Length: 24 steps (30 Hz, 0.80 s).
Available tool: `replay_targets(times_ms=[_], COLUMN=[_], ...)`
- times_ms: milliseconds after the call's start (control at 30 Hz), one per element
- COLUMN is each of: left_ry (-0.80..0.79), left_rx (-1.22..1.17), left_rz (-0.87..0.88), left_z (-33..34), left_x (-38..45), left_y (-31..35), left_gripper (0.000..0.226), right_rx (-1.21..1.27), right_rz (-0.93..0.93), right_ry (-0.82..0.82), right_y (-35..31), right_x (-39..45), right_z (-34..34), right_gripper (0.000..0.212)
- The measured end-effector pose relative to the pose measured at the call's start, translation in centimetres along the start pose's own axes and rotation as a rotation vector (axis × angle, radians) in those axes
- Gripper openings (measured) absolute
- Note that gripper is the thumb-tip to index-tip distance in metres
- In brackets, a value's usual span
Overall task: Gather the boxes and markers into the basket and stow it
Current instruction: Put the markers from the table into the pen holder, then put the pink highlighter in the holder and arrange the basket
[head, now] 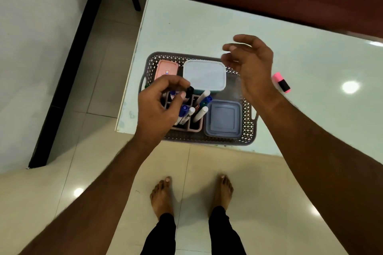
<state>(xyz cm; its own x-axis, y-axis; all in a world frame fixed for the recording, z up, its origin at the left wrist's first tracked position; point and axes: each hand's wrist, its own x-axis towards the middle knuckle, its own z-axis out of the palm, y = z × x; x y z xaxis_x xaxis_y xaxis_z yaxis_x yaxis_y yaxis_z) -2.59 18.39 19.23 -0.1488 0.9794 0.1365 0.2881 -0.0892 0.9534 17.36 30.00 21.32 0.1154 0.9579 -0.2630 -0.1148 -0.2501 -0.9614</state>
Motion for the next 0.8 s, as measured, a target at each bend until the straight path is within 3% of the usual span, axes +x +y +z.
replay_targets(times_ms=[167,500,633,800], left_ry=[0.024,-0.307,-0.44,-0.469], left_rx=[-0.073,-0.025,0.072,0.268], left_rz=[0.019,-0.218,-0.388,-0.594], left_z=[3.6,22.6,30.0,35.0], left_x=[3.0,8.8,10.7,12.5], left_y=[2.8,5.9,4.5,1.2], left_gripper=[0.027,0.056,0.057,0.057], right_rx=[-0.095,-0.32,-0.353,-0.504], right_rz=[-0.027,0.182,0.311,0.343], right_ry=[0.232,0.496,0.497,0.389], right_y=[-0.3,3.4,5.4,6.6], right_x=[1.4,3.7,4.8,6.4], right_z=[-5.9,-19.7,-23.0,-23.8], right_gripper=[0.027,0.054,0.062,0.065])
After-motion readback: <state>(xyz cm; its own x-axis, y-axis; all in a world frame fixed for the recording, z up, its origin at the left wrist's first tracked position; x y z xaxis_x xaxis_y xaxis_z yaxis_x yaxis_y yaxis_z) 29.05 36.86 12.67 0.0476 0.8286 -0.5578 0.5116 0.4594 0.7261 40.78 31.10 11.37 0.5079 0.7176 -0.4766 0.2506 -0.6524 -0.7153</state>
